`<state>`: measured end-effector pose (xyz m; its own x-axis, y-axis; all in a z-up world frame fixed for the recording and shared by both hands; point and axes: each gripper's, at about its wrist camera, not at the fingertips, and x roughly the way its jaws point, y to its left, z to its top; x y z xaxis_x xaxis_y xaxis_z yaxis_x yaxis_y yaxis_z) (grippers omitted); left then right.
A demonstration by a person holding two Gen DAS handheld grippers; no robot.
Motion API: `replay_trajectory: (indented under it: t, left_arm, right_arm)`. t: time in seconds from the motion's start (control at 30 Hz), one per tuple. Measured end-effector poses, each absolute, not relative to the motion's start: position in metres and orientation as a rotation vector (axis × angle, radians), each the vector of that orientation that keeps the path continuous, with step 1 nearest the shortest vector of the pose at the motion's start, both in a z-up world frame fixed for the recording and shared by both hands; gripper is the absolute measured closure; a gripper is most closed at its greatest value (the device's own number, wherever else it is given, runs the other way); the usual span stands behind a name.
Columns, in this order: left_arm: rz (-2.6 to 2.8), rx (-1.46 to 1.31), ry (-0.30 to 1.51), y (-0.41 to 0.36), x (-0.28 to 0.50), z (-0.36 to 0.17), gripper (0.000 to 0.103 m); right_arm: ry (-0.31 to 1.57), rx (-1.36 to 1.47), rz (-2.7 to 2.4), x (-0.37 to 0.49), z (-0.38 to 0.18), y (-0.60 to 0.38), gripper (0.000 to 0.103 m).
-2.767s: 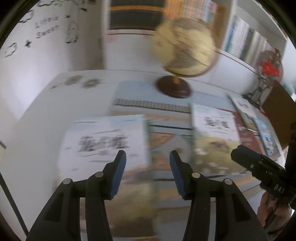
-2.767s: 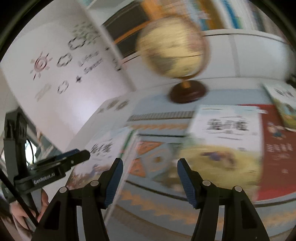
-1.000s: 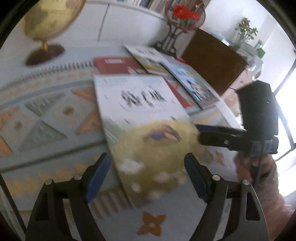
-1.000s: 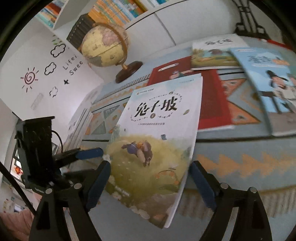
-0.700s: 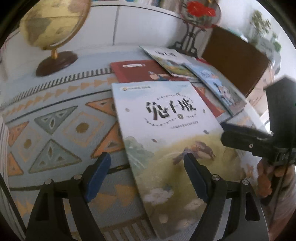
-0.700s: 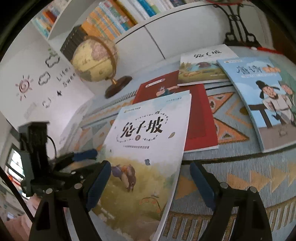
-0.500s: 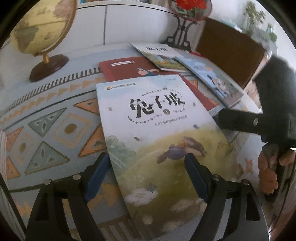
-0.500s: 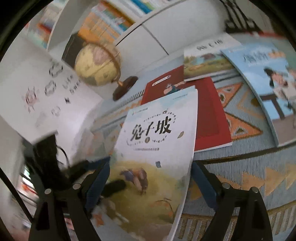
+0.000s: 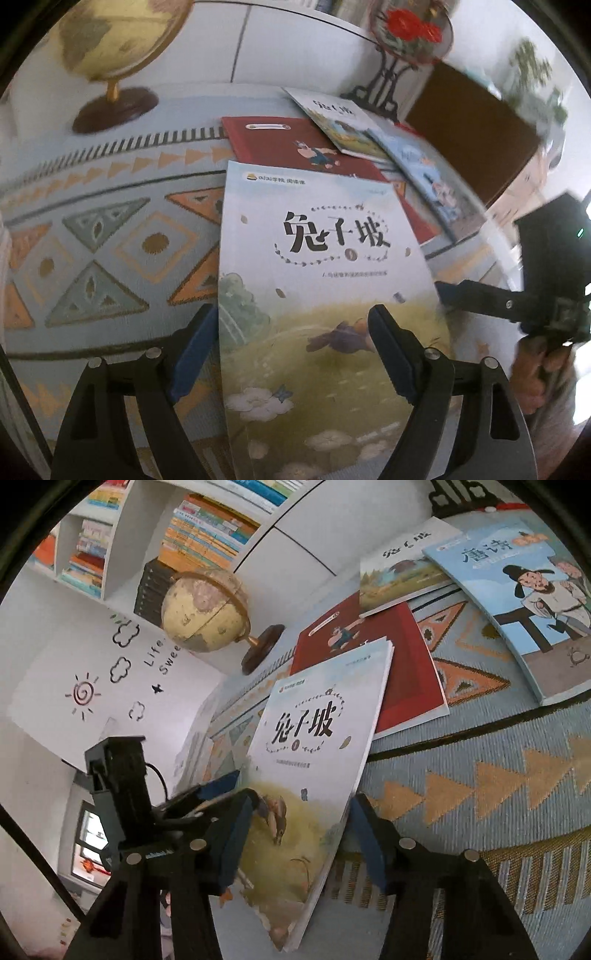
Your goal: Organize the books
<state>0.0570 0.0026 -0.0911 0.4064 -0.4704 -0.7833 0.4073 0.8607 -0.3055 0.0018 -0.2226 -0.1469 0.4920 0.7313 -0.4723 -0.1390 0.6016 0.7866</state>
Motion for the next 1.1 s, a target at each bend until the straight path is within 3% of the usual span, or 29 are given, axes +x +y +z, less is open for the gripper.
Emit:
replay_trajectory:
  t: [0.53,1.1]
  left_arm:
    - [-0.504,0.11,0.977,-0.005,0.053,-0.096,0.023]
    - [-0.509,0.125,0.984,-0.006,0.052,-0.096,0.023]
  right_arm:
    - [0.889,0.863,0.702,0.012,-0.152,-0.228,0.052]
    - [0.923,0.902,0.755,0.013,-0.152,-0.226,0.051]
